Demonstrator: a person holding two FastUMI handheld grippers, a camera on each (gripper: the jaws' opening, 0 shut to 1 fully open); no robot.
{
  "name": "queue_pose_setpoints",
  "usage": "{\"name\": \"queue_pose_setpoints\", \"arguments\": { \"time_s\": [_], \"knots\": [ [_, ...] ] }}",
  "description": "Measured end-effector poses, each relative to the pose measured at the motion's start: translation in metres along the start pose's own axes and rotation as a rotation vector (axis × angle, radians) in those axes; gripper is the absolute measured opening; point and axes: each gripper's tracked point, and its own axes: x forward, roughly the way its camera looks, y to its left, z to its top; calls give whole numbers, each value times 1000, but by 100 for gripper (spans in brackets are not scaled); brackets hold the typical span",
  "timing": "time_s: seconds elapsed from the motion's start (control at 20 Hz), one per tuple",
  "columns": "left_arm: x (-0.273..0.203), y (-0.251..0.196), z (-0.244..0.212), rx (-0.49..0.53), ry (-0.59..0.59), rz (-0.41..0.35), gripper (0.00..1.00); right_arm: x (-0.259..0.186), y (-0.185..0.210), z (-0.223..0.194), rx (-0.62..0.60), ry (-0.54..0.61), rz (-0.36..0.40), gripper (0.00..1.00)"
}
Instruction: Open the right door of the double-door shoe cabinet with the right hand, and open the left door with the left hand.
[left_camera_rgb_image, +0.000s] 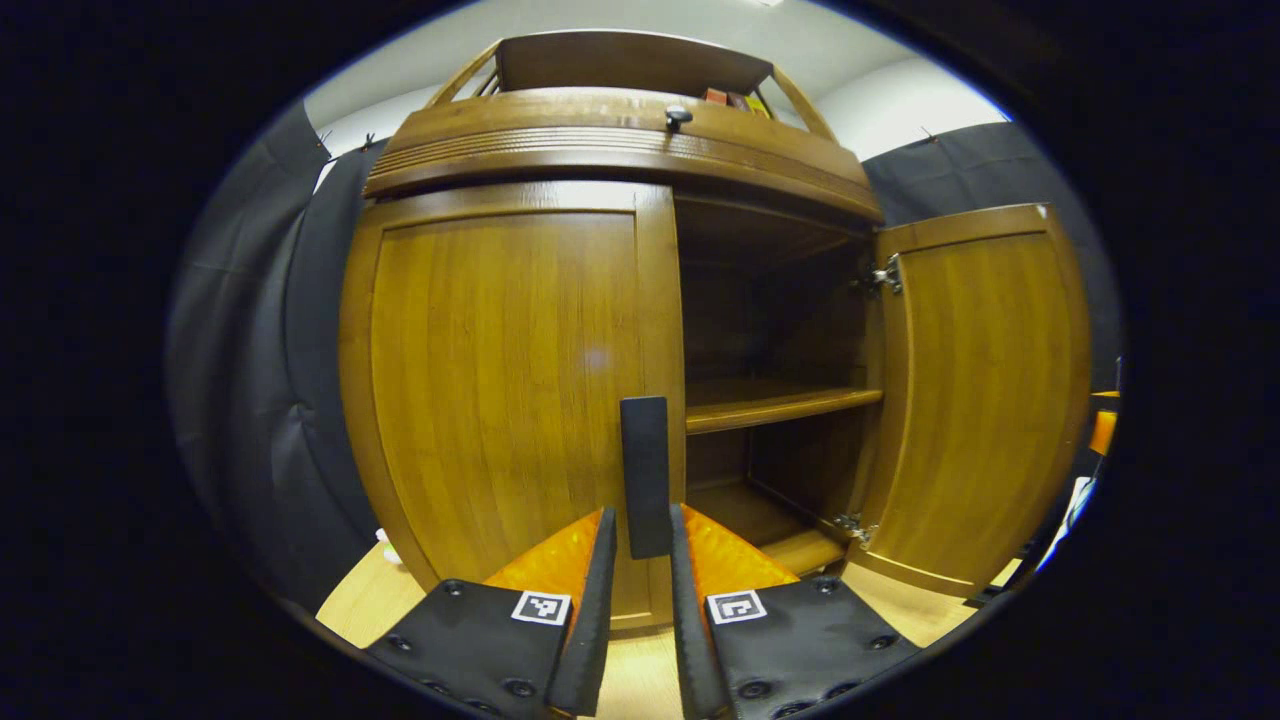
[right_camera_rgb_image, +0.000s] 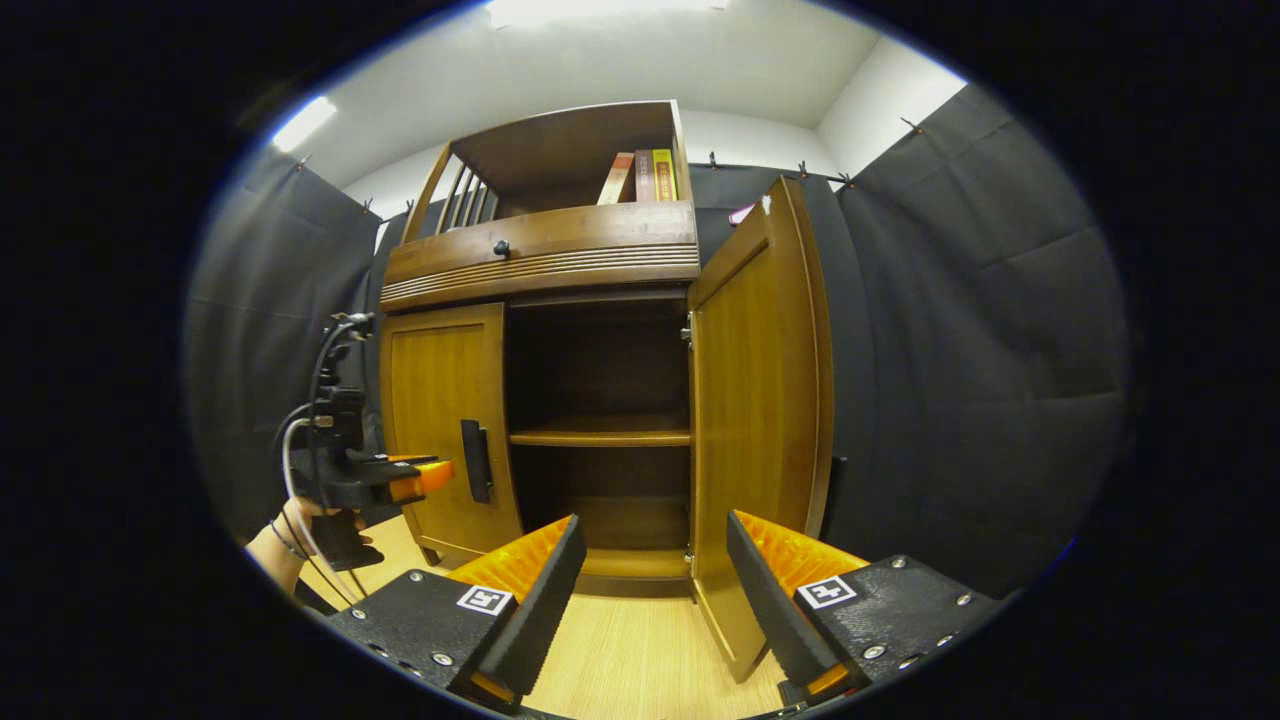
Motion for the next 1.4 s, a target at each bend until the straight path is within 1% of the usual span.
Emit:
{"name": "queue_pose_setpoints", "arguments": {
  "time_s": [0.15,0.25,0.35,0.55,0.65,0.75,0.85,0.9,1.0,1.05,1.1,1.15,1.2,1.25,1.4],
  "knots": [
    [24,5,-3,-7,18,35,61,-4,-13,4,3,-15,-25,88],
    [33,5,3,9,-1,51,78,-6,-19,5,-2,-21,-37,88],
    [42,9,5,8,-7,87,78,-7,-23,3,-1,-22,-43,88],
    [59,16,-2,-36,15,121,79,-7,-28,-4,9,-9,-44,88],
    [65,12,-8,-41,26,106,67,-10,-29,-4,11,-8,-46,88],
    [67,3,-5,-52,15,80,55,-10,-30,-3,9,-12,-52,88],
    [69,1,-3,-46,9,82,43,-11,-30,-4,11,-12,-51,88],
    [70,1,-3,-39,8,75,42,-11,-28,-4,11,-12,-49,88],
    [65,-2,-5,-47,21,42,37,-10,-26,-4,6,-10,-47,88],
    [60,-4,-5,-55,25,15,33,-11,-25,-6,6,-7,-47,88],
    [49,-3,-6,-67,23,-8,33,-10,-25,-7,9,-5,-46,88],
    [39,-4,-5,-67,14,-32,27,-11,-25,-8,13,-4,-44,88],
    [26,-3,-7,-61,9,-50,29,-12,-25,-9,15,-4,-45,88],
    [12,-3,-6,-57,-1,-63,27,-11,-26,-10,15,-4,-49,88],
    [-33,7,-6,-61,-5,-95,27,-10,-27,-11,19,0,-50,88]
  ]
}}
